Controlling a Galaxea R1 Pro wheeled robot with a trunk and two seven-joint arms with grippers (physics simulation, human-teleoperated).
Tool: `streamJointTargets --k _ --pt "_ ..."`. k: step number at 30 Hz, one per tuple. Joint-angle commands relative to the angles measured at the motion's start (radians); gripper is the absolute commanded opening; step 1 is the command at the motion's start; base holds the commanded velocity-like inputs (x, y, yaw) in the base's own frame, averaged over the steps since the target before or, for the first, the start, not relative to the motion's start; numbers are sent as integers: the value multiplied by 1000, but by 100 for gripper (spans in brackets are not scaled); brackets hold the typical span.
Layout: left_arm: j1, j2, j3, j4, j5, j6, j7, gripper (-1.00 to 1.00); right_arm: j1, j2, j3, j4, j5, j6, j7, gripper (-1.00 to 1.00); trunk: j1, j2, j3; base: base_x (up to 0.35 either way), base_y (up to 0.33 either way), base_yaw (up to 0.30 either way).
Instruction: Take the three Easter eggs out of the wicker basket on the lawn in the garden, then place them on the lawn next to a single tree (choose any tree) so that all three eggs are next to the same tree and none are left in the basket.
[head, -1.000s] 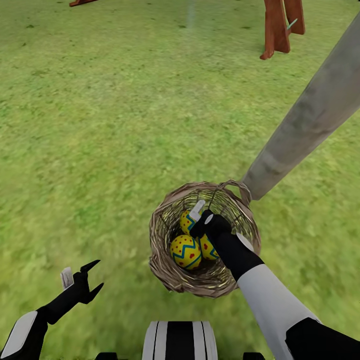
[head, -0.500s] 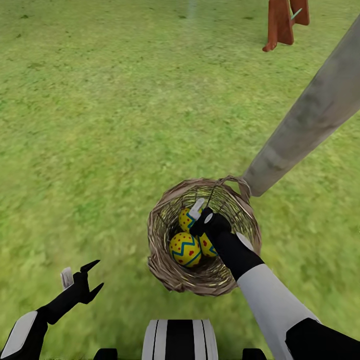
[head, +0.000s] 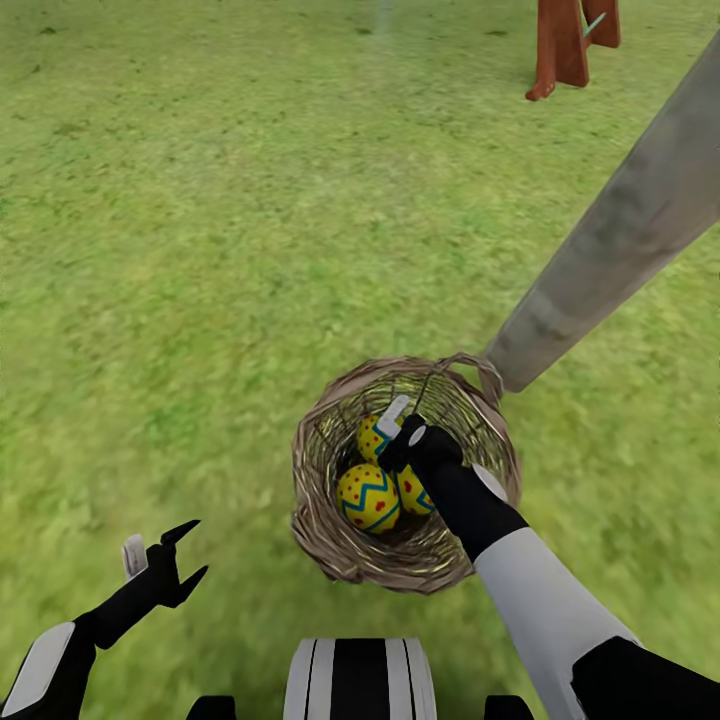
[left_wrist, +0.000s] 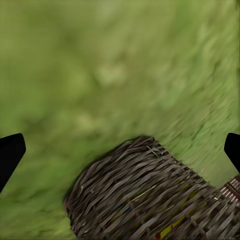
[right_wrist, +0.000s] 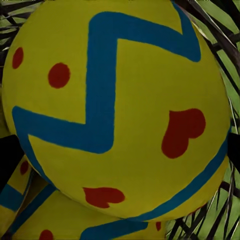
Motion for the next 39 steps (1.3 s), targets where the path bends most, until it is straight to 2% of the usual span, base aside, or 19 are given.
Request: streamJointTargets --k 1,8,23,27,32,36,38,39 --pt "-1 -1 3 0 -5 6 -4 100 0 0 1 24 -4 9 10 -100 0 0 3 0 0 0" --pt "-1 -11 3 0 -7 6 -4 100 0 0 1 23 -4 9 9 -100 -3 1 23 0 0 0" --pt "-1 -10 3 1 -7 6 -1 100 0 -5 2 24 3 9 10 -100 -9 5 81 0 0 0" --pt "-1 -10 2 1 -7 7 1 100 6 -6 2 26 4 11 10 -100 -11 6 96 -268 0 0" --pt "-1 -11 1 1 -7 7 -1 100 15 -8 2 26 9 14 9 -100 -13 7 115 -24 0 0" --pt "-1 -11 1 1 -7 8 -1 100 15 -12 -3 23 -8 22 12 -100 -15 8 131 -17 0 0" --pt "-1 -9 0 0 -7 10 -3 100 15 -17 -5 24 -10 24 25 -100 -16 8 139 -50 0 0" --pt "-1 -9 1 0 -7 11 -3 100 15 -23 -7 24 -11 36 62 -100 -17 8 142 -9 0 0"
